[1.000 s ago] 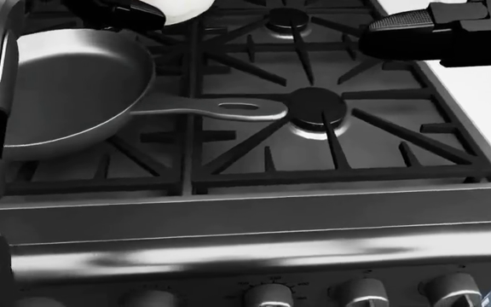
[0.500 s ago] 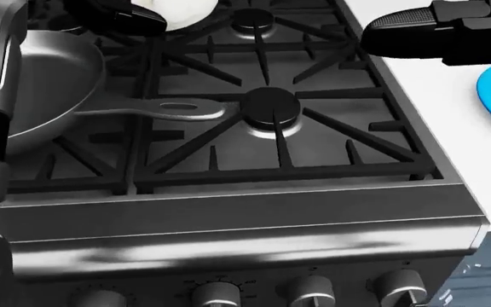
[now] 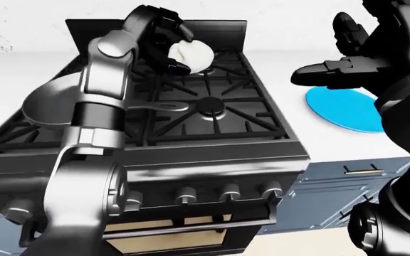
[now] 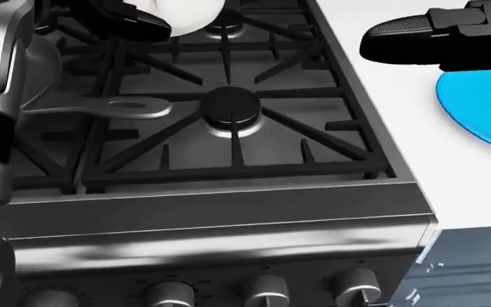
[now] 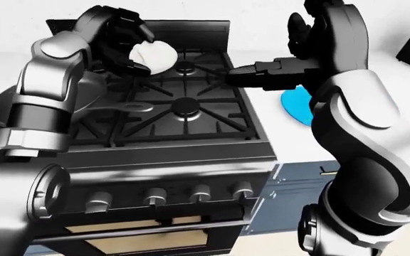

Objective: Pick the dumpling from the pan and place it on the plate.

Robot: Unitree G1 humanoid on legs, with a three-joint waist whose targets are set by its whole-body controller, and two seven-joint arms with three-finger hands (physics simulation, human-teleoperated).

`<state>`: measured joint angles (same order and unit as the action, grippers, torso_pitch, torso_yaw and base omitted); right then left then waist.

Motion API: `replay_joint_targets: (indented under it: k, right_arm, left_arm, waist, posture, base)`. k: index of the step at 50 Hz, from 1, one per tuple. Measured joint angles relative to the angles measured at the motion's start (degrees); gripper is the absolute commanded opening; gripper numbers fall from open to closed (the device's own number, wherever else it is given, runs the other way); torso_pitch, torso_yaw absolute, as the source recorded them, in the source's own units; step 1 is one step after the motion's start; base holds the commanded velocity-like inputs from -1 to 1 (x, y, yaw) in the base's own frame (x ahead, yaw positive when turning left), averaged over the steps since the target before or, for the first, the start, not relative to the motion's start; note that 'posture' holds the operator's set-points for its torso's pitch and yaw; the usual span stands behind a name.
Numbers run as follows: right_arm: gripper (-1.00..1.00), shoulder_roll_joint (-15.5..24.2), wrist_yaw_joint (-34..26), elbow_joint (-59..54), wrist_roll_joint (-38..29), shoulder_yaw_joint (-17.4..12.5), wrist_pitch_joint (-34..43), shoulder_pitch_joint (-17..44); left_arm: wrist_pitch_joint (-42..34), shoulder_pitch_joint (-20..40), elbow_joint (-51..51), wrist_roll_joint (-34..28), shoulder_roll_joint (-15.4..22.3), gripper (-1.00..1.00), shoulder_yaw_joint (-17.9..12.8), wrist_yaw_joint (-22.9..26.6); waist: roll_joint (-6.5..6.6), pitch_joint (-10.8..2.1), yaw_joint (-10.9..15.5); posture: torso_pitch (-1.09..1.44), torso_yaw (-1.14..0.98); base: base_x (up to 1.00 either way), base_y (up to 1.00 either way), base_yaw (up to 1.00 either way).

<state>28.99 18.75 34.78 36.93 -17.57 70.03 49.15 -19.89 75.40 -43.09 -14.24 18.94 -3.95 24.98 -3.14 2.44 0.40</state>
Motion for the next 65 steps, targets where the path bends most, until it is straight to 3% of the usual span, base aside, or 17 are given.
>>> replay_joint_targets:
  k: [6,10,11,17,21,24,27,35,39,41,43,46,50,53,54,58,65]
  right_arm:
    - [1.00,0.08,-0.03,0.71,0.21,-0.01,-0.15,0.69]
    - [1.00,-0.06,-0.05,0.54,0.27,0.14,0.03,1.18]
    - [1.00,-0.44,-0.09,0.77,0.36,0.43,0.00,0.91]
    - [1.00,-0.27,-0.54,0.74,1.07,0.83,0.54,0.95]
    - [1.00,-0.13,-0.38,1.17,0.91,0.44,0.17,1.35]
    - [1.00,0.13,-0.38,1.13,1.04,0.25,0.12,1.36]
    - [1.00,0.34,0.09,0.84,0.83,-0.79,0.66,0.65]
    - [1.00,0.68,0.55,1.00,1.29,-0.76,0.64,1.28]
    - [1.00,0.62,0.55,0.70,1.39,-0.32,0.34,1.33]
    - [1.00,0.13,0.36,0.91,1.70,0.38,0.30,0.74]
    - [1.00,0.07,0.11,0.87,2.13,0.96,0.55,0.60]
    - [1.00,0.33,0.11,0.69,2.19,0.57,0.53,1.04]
    - [1.00,0.36,0.46,1.26,2.08,0.27,0.22,1.49]
    - [1.00,0.52,0.53,1.17,2.27,0.21,0.34,1.69]
    - [1.00,0.69,0.57,1.08,2.22,-0.14,0.27,1.19]
    - [1.00,0.87,1.10,0.36,1.72,-0.65,1.00,1.11]
    - [1.00,0.83,1.10,0.87,1.94,-0.53,0.38,1.01]
  left_arm:
    - [0.07,0.45,0.56,-0.01,0.58,-0.58,-0.71,-0.43]
    - [0.15,0.69,0.90,0.02,0.87,-0.58,-0.81,-0.51]
    - [0.14,0.34,1.13,0.02,1.15,-0.58,-0.99,-0.54]
    - [-1.18,-0.05,0.01,-0.46,1.45,-0.58,-1.14,-0.60]
    - [-0.76,0.30,1.14,-0.26,1.42,-0.59,-1.23,-0.62]
    - [-0.57,0.44,1.60,-0.23,1.18,-0.58,-1.22,-0.76]
    - [-0.30,-0.20,1.51,0.04,-0.18,-0.58,-0.16,-0.45]
    - [-0.60,0.59,1.17,-0.01,0.51,-0.58,-0.65,-0.34]
    - [-0.24,0.95,1.45,-0.02,0.80,-0.58,-0.76,-0.49]
    - [-0.28,0.50,1.16,-0.11,1.25,-0.59,-1.12,-0.53]
    - [-0.75,0.05,0.30,-0.35,1.47,-0.58,-1.32,-0.59]
    - [-1.01,0.31,-0.05,-0.76,1.32,-0.58,-0.83,-0.52]
    - [-0.51,0.91,0.54,-0.77,1.30,-0.58,-0.90,-0.39]
    - [-0.35,1.18,1.13,-0.90,1.26,-0.58,-1.02,-0.51]
    - [-0.15,0.95,1.44,-0.87,0.73,-0.58,-0.97,-0.60]
    - [-0.07,0.64,0.19,-0.45,-0.21,-0.58,0.19,0.11]
    - [-0.39,1.36,0.98,-0.76,0.70,-0.58,-0.63,-0.17]
  waist:
    - [2.89,0.11,0.52]
    - [5.59,-0.37,0.48]
    - [4.88,-0.18,0.81]
    - [3.69,-0.44,0.45]
    - [1.08,-0.25,0.60]
    - [-1.95,-0.74,0.76]
    - [-0.72,0.03,0.04]
    - [2.77,0.19,0.55]
    - [5.64,-0.42,0.39]
    - [4.56,-0.17,0.78]
    - [4.79,-0.27,0.73]
    - [3.76,-0.43,0.40]
    - [1.22,-0.24,0.53]
    - [-2.23,-0.71,0.65]
    - [-1.39,-0.47,0.26]
    - [-0.65,-0.19,-0.16]
    - [3.35,0.20,0.49]
  posture:
    - [0.00,0.00]
    - [0.00,0.00]
    - [0.00,0.00]
    - [0.00,0.00]
    - [0.00,0.00]
    - [0.00,0.00]
    - [0.00,0.00]
    - [0.00,0.00]
    - [0.00,0.00]
    - [0.00,0.00]
    - [0.00,0.00]
    - [0.00,0.00]
    - [0.00,0.00]
    - [0.00,0.00]
    - [0.00,0.00]
    - [0.00,0.00]
    - [0.00,0.00]
  base:
    - [0.00,-0.11,0.00]
    - [0.00,-0.11,0.00]
    - [0.00,-0.12,0.00]
    - [0.00,-0.11,0.00]
    - [0.00,-0.11,0.00]
    - [0.00,-0.11,0.00]
    - [0.00,-0.11,0.00]
    - [0.00,-0.11,0.00]
    - [0.00,-0.11,0.00]
    - [0.00,-0.11,0.00]
    - [0.00,-0.11,0.00]
    - [0.00,-0.11,0.00]
    - [0.00,-0.11,0.00]
    - [0.00,-0.11,0.00]
    - [0.00,-0.11,0.00]
    - [0.00,-0.12,0.00]
    - [0.00,-0.11,0.00]
